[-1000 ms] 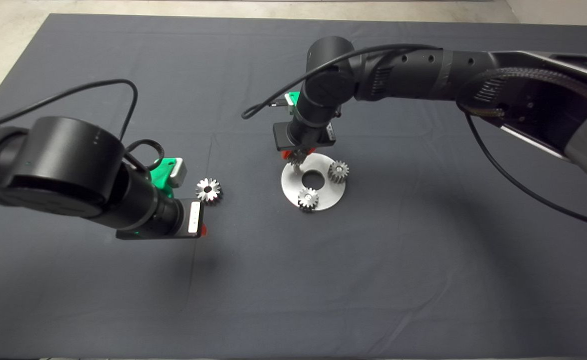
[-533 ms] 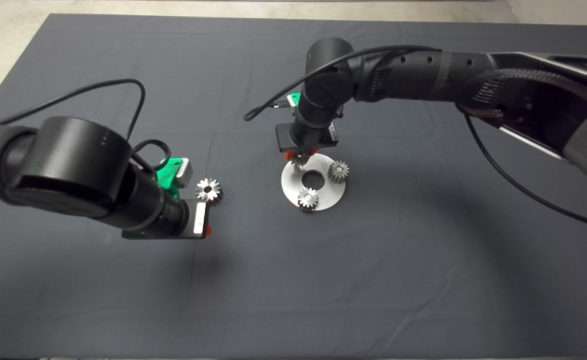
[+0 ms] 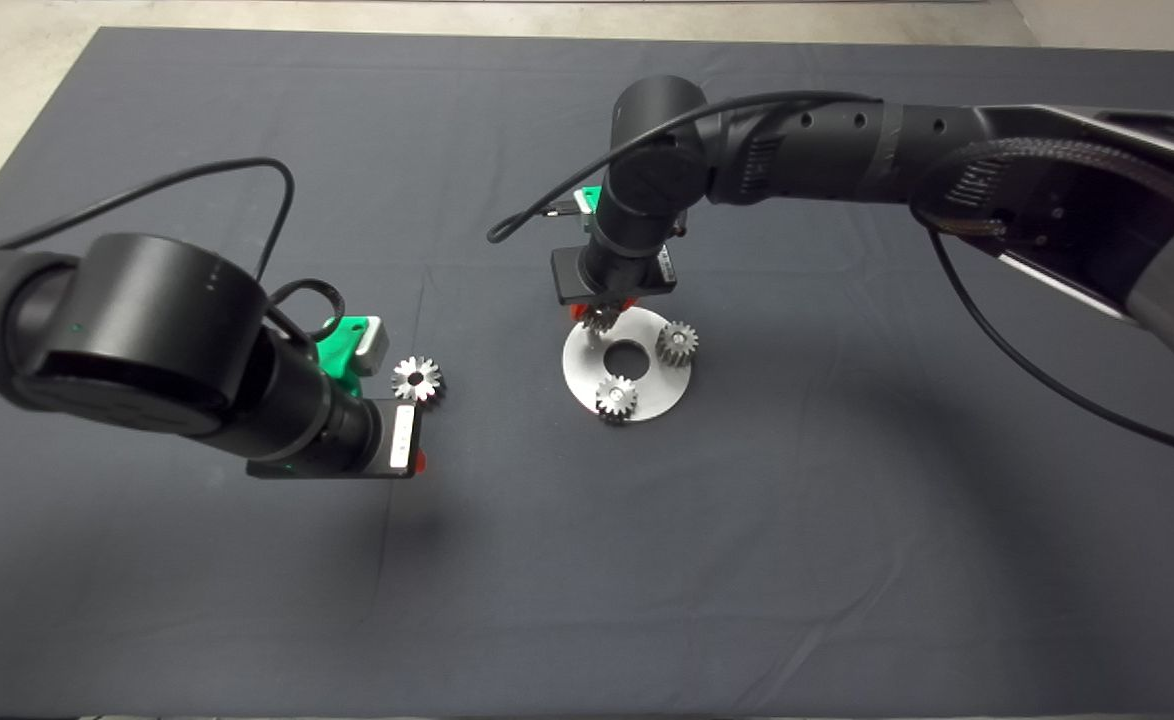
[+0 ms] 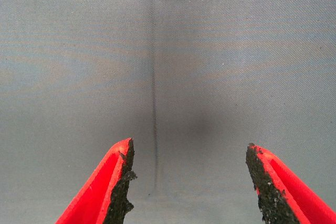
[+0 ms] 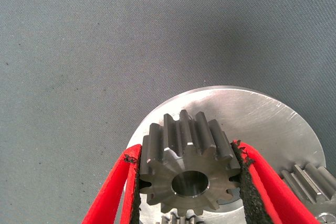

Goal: Remove an incorrectly installed larger gear and replace it with the correct smaller gear

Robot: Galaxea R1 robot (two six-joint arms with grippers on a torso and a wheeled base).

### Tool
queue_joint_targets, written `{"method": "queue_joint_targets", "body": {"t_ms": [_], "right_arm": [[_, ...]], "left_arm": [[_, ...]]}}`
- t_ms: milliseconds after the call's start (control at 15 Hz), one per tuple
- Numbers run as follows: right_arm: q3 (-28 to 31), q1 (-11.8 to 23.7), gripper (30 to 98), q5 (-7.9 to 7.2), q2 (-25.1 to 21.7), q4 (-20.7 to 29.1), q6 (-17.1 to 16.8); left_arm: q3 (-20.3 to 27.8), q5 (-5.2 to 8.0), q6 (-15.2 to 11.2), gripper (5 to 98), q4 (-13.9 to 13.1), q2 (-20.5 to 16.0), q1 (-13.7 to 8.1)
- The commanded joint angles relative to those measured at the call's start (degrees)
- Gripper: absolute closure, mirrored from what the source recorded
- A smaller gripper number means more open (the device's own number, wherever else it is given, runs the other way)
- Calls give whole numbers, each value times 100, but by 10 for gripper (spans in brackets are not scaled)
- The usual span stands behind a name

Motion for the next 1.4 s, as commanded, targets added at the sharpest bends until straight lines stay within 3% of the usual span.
{"method": "queue_joint_targets", "body": {"t_ms": [0, 400, 733, 1133, 1333], "right_arm": [[-20, 19, 900, -92, 13, 113, -19], [-2, -157, 900, -110, 13, 113, -41], [-11, -183, 903, -259, 4, 233, -37], [-11, -183, 906, -681, 4, 640, -229], [-54, -193, 906, -664, 4, 640, -222]], "left_arm": [[37, 489, 7, 499, 48, -3, -95], [31, 489, 7, 499, 48, 6, -95], [48, 489, 7, 499, 66, -3, -95], [83, 489, 7, 499, 66, -1, -95], [84, 489, 7, 499, 66, -11, -95]]}}
